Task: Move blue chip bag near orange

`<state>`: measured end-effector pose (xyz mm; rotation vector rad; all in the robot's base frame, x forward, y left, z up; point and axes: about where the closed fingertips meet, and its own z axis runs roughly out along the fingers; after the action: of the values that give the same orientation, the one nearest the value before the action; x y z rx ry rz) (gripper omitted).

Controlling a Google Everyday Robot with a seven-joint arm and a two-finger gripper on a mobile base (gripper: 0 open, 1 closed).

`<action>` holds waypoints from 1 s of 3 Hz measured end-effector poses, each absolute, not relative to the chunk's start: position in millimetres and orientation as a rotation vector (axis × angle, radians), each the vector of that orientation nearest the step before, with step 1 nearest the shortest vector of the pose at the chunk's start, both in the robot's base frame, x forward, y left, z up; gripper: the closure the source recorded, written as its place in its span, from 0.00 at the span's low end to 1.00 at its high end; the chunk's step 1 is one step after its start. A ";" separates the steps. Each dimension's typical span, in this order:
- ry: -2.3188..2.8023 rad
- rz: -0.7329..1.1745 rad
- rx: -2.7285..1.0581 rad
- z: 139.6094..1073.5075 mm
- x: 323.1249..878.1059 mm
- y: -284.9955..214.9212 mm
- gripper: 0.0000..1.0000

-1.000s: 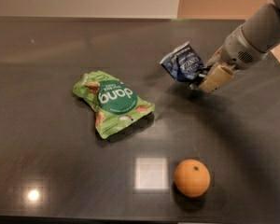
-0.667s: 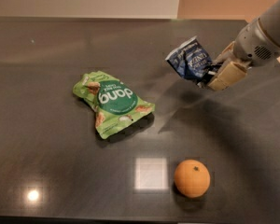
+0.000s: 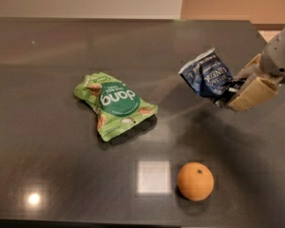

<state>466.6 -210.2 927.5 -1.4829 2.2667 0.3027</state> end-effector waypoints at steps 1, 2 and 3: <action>2.322 0.305 -1.490 916.4 431.1 -203.0 1.00; 2.345 0.291 -1.509 903.8 403.3 -194.5 1.00; 2.351 0.282 -1.506 892.8 387.2 -193.3 0.84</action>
Offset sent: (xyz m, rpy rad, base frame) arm -0.0961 0.0244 -0.0417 -0.0801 0.0880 -0.0052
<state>387.2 -193.3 892.8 -1.5065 2.3512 0.2824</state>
